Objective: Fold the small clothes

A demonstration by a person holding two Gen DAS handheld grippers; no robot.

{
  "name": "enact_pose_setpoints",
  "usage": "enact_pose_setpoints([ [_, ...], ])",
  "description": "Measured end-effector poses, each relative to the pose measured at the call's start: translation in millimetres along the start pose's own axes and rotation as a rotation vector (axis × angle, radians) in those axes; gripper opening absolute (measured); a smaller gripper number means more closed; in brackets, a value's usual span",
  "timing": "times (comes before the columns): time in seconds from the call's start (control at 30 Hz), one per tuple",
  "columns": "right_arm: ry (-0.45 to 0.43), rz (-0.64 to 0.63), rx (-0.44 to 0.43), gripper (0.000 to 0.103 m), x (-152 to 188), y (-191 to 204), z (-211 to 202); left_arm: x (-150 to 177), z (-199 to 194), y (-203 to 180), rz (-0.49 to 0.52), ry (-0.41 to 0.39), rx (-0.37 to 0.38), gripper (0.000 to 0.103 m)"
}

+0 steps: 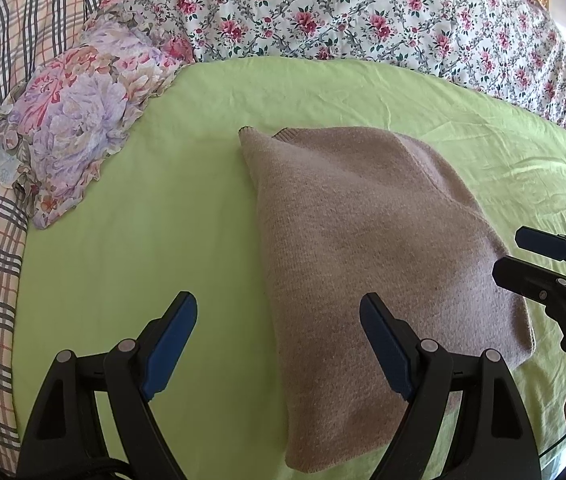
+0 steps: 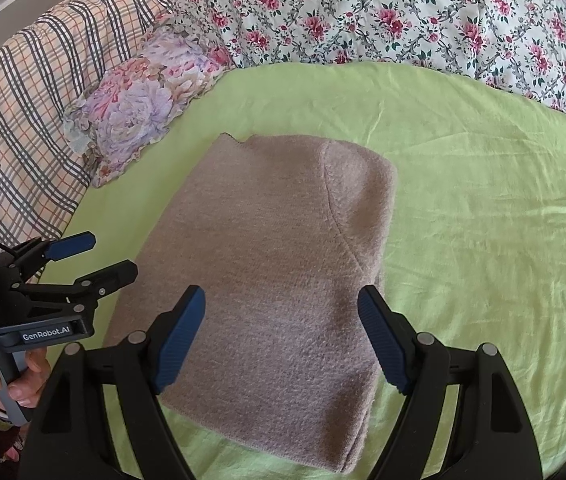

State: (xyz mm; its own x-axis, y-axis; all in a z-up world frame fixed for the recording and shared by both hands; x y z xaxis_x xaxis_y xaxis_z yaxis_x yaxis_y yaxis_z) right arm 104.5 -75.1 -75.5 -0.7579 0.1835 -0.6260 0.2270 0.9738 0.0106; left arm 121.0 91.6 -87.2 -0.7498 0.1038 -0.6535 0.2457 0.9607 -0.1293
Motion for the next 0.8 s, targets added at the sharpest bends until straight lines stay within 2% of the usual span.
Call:
enact_pose_setpoints([
  [0.8,-0.002,0.012,-0.008,0.079,-6.2,-1.7,8.7,-7.9,5.7,3.1,-0.018,-0.023,-0.006,0.084],
])
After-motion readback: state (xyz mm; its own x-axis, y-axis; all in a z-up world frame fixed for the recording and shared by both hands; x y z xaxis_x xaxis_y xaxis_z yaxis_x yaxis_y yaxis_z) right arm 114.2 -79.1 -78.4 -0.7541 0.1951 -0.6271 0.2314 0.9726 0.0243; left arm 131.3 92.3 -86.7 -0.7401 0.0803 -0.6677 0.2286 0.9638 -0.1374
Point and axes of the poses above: each gripper's, at about its wrist camera, not at the fingertips, and z roughly the way its jaws point, y to its left, x to its underside, the point moved 6 cm from there along z, roughly the way its jaws point, and after that the axes turned 13 degrees about x, right-handed, at the moved point
